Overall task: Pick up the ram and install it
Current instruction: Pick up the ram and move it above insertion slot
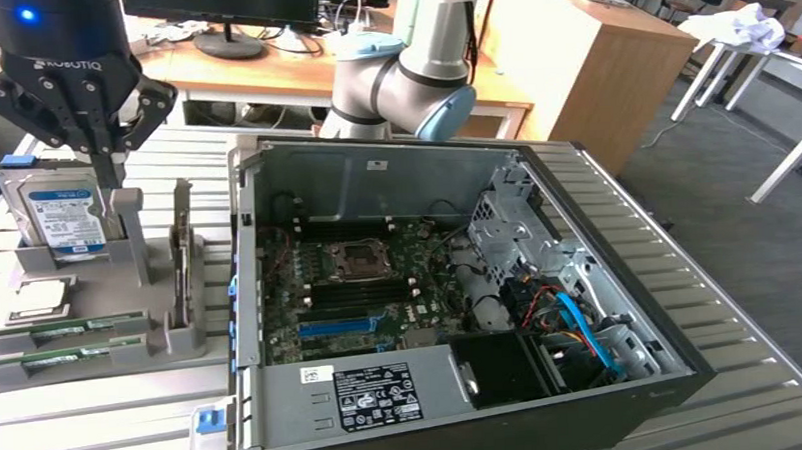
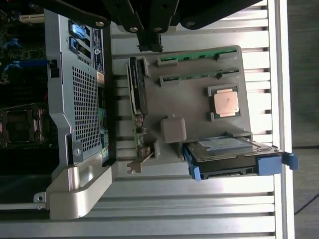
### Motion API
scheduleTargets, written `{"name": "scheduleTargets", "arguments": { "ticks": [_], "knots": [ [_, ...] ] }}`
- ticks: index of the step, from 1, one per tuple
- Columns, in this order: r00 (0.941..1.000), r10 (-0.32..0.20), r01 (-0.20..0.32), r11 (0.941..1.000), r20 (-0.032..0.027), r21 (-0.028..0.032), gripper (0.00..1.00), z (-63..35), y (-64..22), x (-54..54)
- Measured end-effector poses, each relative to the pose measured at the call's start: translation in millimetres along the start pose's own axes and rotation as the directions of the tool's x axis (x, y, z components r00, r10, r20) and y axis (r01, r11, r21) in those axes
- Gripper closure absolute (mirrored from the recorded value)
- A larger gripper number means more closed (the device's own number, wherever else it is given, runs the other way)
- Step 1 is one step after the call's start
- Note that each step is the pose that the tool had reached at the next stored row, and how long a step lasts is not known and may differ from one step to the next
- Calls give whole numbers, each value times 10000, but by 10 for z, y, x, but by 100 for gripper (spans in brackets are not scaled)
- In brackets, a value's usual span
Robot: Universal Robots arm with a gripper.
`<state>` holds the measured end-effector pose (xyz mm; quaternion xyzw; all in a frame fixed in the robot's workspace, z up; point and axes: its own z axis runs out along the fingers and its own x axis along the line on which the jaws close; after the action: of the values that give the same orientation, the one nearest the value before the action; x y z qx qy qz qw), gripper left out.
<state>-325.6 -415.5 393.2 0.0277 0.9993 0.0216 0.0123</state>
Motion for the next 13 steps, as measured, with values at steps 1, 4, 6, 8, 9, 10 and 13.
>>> {"name": "scheduleTargets", "arguments": {
  "ticks": [1,4,6,8,9,10,13],
  "knots": [
    [10000,-70,70,10000,-3,-2,90,0,0,0],
    [9994,-360,360,9994,-15,-9,90,0,0,0],
    [9983,-575,575,9983,-25,-15,90,0,0,0],
    [9965,-841,841,9965,-36,-22,90,0,0,0],
    [9952,-974,974,9952,-42,-25,90,0,0,0],
    [9939,-1106,1106,9939,-47,-29,90,1,0,0],
    [9884,-1517,1516,9884,-64,-41,90,1,0,0]
  ]
}}
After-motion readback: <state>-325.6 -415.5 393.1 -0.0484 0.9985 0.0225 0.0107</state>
